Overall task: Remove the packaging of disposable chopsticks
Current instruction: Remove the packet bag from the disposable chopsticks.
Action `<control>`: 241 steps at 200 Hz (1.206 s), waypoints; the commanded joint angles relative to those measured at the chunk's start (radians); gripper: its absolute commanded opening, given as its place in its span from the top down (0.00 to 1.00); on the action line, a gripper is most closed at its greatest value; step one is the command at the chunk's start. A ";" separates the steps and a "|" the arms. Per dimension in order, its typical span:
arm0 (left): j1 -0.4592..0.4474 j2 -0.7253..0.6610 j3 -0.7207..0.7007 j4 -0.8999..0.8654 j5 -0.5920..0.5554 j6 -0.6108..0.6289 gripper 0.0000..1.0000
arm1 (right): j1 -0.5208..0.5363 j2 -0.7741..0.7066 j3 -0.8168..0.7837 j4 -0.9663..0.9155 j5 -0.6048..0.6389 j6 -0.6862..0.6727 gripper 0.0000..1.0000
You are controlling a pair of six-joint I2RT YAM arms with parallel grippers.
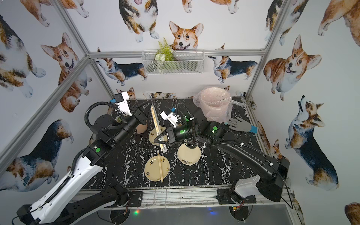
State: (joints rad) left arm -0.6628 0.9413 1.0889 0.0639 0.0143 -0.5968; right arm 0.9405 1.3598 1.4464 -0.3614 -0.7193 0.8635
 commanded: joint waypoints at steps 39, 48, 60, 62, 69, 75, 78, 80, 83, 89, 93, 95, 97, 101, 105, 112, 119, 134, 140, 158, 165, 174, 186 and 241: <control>-0.038 -0.025 -0.049 -0.181 0.257 -0.054 1.00 | -0.049 0.033 0.017 0.322 0.275 0.008 1.00; -0.038 -0.037 -0.055 -0.183 0.243 -0.054 1.00 | -0.050 0.032 0.017 0.315 0.278 0.003 1.00; -0.037 -0.049 -0.051 -0.188 0.224 -0.048 1.00 | -0.049 0.037 0.016 0.301 0.263 -0.002 1.00; -0.037 -0.050 -0.051 -0.187 0.223 -0.046 1.00 | -0.049 0.037 0.014 0.300 0.262 -0.002 1.00; -0.037 -0.054 -0.046 -0.184 0.217 -0.043 1.00 | -0.049 0.029 -0.002 0.306 0.268 -0.001 1.00; -0.037 -0.059 -0.043 -0.182 0.205 -0.043 1.00 | -0.049 0.026 -0.013 0.310 0.269 -0.001 1.00; -0.037 -0.060 -0.043 -0.181 0.197 -0.043 1.00 | -0.049 0.024 -0.016 0.311 0.268 -0.003 1.00; -0.037 -0.063 -0.042 -0.181 0.190 -0.043 1.00 | -0.049 0.023 -0.019 0.310 0.268 -0.004 1.00; -0.037 -0.065 -0.041 -0.180 0.179 -0.043 1.00 | -0.049 0.021 -0.022 0.309 0.264 -0.007 1.00; -0.038 -0.070 -0.042 -0.179 0.156 -0.042 1.00 | -0.049 0.019 -0.028 0.309 0.255 -0.016 1.00; -0.038 -0.074 -0.045 -0.174 0.144 -0.041 1.00 | -0.049 0.016 -0.034 0.311 0.249 -0.021 1.00; -0.037 -0.076 -0.048 -0.171 0.138 -0.042 1.00 | -0.049 0.014 -0.038 0.315 0.246 -0.022 1.00; -0.036 -0.079 -0.049 -0.168 0.133 -0.041 1.00 | -0.049 0.012 -0.045 0.318 0.242 -0.023 1.00; -0.035 -0.081 -0.051 -0.167 0.125 -0.036 1.00 | -0.049 0.006 -0.058 0.331 0.234 -0.025 1.00; -0.034 -0.085 -0.050 -0.169 0.114 -0.033 1.00 | -0.049 0.002 -0.071 0.346 0.221 -0.027 1.00; -0.034 -0.091 -0.045 -0.174 0.094 -0.029 0.83 | -0.049 -0.010 -0.095 0.370 0.197 -0.038 1.00; -0.033 -0.100 -0.042 -0.174 0.085 -0.023 0.59 | -0.049 -0.022 -0.119 0.381 0.180 -0.054 1.00; -0.029 -0.124 -0.029 -0.176 0.064 -0.011 0.33 | -0.049 -0.058 -0.182 0.413 0.137 -0.097 1.00; -0.029 -0.136 -0.024 -0.177 0.055 -0.010 0.29 | -0.049 -0.072 -0.204 0.417 0.123 -0.121 1.00; -0.023 -0.162 -0.006 -0.168 0.067 0.007 0.29 | -0.050 -0.112 -0.275 0.450 0.055 -0.195 1.00; -0.020 -0.166 0.007 -0.167 0.081 0.009 0.29 | -0.048 -0.126 -0.305 0.473 0.024 -0.222 1.00; -0.018 -0.163 0.025 -0.170 0.104 0.015 0.30 | -0.046 -0.148 -0.341 0.505 -0.011 -0.254 1.00; -0.014 -0.151 0.048 -0.174 0.139 0.020 0.32 | -0.046 -0.170 -0.380 0.537 -0.043 -0.284 1.00; -0.013 0.001 0.077 -0.076 0.488 -0.061 0.38 | -0.045 -0.189 -0.390 0.574 -0.087 -0.314 1.00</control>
State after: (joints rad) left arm -0.6754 0.8986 1.1660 -0.0875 0.3008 -0.5976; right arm 0.8917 1.1790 1.0523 0.1249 -0.7727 0.5808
